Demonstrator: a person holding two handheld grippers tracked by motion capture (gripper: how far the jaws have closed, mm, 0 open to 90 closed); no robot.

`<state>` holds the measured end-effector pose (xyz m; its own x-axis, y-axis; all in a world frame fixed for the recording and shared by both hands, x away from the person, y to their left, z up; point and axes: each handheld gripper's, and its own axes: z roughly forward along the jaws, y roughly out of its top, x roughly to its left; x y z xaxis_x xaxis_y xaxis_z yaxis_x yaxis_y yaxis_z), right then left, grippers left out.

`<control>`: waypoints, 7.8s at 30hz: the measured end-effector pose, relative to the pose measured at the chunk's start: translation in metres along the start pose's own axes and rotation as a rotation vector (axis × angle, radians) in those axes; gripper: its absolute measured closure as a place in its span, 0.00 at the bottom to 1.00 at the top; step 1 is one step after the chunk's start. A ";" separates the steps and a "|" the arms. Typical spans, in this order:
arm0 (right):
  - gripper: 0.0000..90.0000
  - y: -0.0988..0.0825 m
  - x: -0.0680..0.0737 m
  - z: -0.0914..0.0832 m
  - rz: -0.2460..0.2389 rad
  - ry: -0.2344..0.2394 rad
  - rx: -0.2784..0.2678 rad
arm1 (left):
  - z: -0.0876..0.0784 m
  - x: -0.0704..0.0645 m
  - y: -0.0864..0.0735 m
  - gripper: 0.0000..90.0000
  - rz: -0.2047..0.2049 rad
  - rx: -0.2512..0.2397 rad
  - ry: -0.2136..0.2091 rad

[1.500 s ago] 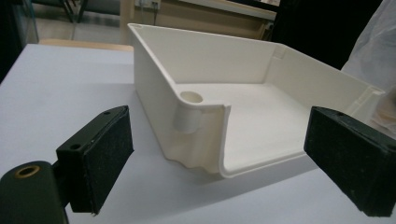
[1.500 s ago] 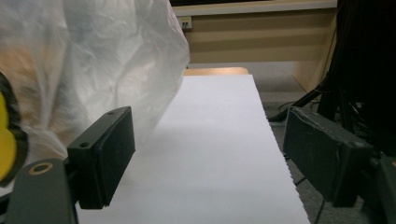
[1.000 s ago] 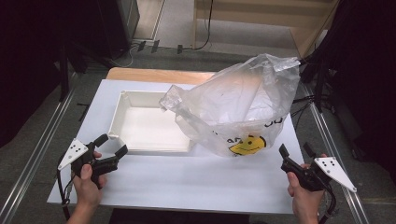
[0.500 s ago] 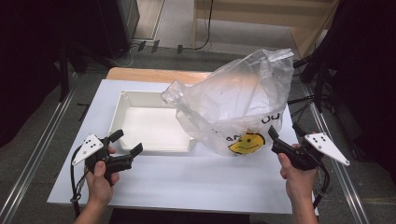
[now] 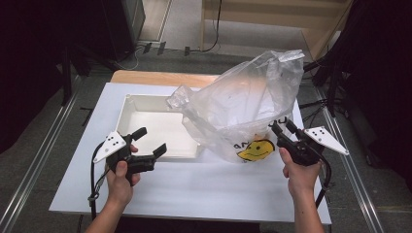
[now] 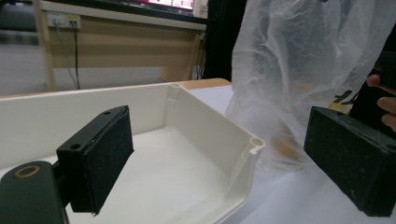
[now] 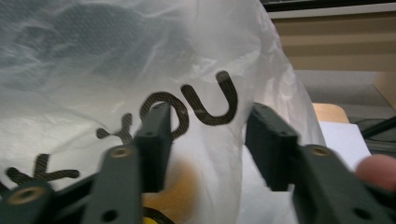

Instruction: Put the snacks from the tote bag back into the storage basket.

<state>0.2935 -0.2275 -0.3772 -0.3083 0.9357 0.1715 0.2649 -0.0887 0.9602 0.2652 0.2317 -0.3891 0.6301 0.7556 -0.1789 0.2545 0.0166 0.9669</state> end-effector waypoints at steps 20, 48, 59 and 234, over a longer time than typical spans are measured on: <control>1.00 -0.012 -0.010 -0.007 0.036 -0.002 0.000 | 0.051 -0.043 0.023 0.09 0.054 0.015 -0.136; 0.89 -0.014 -0.024 -0.017 0.029 -0.063 -0.018 | 0.085 -0.070 0.023 1.00 0.058 0.069 -0.179; 0.45 0.014 -0.009 -0.041 -0.002 -0.006 -0.144 | 0.094 -0.082 0.017 1.00 0.058 0.087 -0.213; 0.63 0.007 -0.006 -0.036 -0.009 0.027 -0.160 | 0.167 -0.125 -0.041 1.00 0.000 0.246 -0.137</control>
<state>0.2642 -0.2460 -0.3632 -0.3353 0.9273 0.1663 0.1136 -0.1354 0.9843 0.2984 0.0271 -0.4364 0.7189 0.6600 -0.2180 0.4147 -0.1556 0.8965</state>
